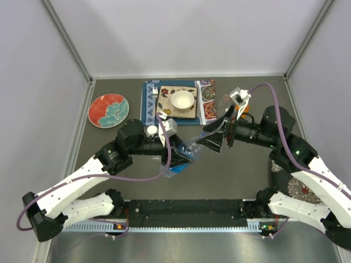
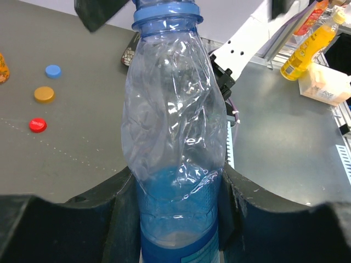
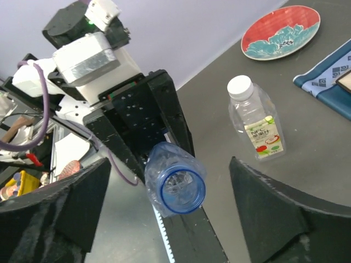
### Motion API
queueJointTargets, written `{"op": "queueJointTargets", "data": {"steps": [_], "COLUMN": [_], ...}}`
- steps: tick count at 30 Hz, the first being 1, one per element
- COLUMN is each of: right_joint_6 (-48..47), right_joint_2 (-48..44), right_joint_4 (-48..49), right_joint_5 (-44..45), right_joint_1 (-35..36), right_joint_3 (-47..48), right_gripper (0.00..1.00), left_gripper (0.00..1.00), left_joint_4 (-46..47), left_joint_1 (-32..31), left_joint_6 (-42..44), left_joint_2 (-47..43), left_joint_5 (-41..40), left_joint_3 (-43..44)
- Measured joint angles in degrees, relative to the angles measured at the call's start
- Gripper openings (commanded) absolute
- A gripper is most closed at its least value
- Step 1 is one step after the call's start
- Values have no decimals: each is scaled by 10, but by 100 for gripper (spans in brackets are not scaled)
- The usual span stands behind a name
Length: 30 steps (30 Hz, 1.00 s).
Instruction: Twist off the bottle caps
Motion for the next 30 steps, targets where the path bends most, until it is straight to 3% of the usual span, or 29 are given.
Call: {"op": "queueJointTargets", "data": {"steps": [7,10,11,17,19,23,25,30], "right_joint_6": [-9,-9,-8,-4,-4,-5,-3,-10], "right_joint_2": [27,32,32,32,32,30,30,32], "right_joint_4": [-6,-5,-4,-3,-3,-3,-3,-41], "right_joint_5": [17,17,15,12,12,16,19,47], "right_joint_1": [3,6,7,9,9,9,9,10], "right_joint_3": [-5,-6,-6,-6,-6,-6,-6,16], "right_gripper": [59,43,33,2,0,0,0,0], "left_gripper": [45,45,46,51,55,76,99,99], "left_joint_4": [1,-7,-8,-8,-8,-8,-9,-10], "left_joint_1": [0,0,0,1,1,0,0,0], "left_joint_6": [5,6,6,17,19,21,22,25], "left_joint_2": [7,10,11,14,14,14,14,11], "left_joint_5": [-4,-9,-10,-9,-10,-15,-24,-65], "left_joint_3": [12,12,12,12,12,12,12,18]}}
